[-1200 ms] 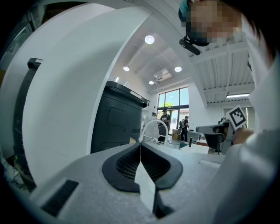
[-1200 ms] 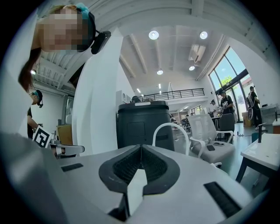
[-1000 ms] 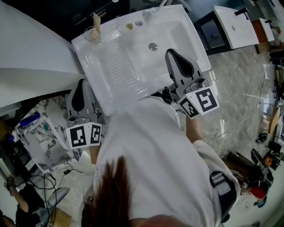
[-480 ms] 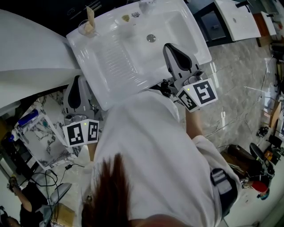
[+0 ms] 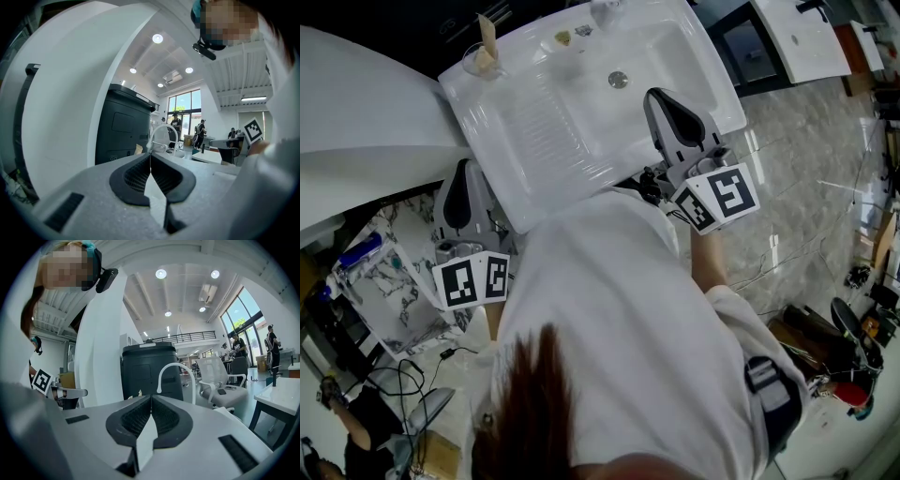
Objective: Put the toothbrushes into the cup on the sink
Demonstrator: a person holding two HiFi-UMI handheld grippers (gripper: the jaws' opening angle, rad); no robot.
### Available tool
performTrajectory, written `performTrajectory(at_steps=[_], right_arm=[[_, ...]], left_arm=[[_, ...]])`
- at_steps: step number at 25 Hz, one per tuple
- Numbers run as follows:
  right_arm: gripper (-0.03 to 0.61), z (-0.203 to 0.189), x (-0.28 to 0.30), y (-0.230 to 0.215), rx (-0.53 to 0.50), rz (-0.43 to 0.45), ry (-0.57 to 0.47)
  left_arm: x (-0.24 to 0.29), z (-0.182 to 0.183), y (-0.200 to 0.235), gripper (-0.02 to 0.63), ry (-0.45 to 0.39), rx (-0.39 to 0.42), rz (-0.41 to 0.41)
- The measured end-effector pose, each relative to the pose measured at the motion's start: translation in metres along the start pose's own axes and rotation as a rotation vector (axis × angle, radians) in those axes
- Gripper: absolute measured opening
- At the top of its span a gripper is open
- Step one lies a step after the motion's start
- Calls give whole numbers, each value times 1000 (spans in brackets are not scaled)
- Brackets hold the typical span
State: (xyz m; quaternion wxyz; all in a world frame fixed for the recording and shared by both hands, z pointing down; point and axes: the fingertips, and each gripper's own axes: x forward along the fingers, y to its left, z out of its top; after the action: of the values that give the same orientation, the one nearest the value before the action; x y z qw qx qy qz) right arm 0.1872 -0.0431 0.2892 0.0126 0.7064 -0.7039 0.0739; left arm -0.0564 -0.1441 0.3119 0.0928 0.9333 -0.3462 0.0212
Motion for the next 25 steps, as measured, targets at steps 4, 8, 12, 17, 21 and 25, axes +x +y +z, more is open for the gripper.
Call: performTrajectory(at_steps=[4,8,12,17,21,25], right_arm=[[17,-4,-1,2,6,-1,4],[17,-4,-1,2,9,-4,3],[17,-8,-1,4,10,-4,10],[17,-22,4,7,14,3,40],[17,-27,8,10,9,11,59],[17,-27,9,11,14,10,55]], left_arm=[[0,0,-1,15,0,-1,-4],[1,-1,-1,15,2,-1,-6],[1,-4,0,15,2,-4,-12],[-1,-9,1,15,7,-6,-12],[-3,-11,4,15,10,-6,-4],[-4,-12,5,15,9,-8,4]])
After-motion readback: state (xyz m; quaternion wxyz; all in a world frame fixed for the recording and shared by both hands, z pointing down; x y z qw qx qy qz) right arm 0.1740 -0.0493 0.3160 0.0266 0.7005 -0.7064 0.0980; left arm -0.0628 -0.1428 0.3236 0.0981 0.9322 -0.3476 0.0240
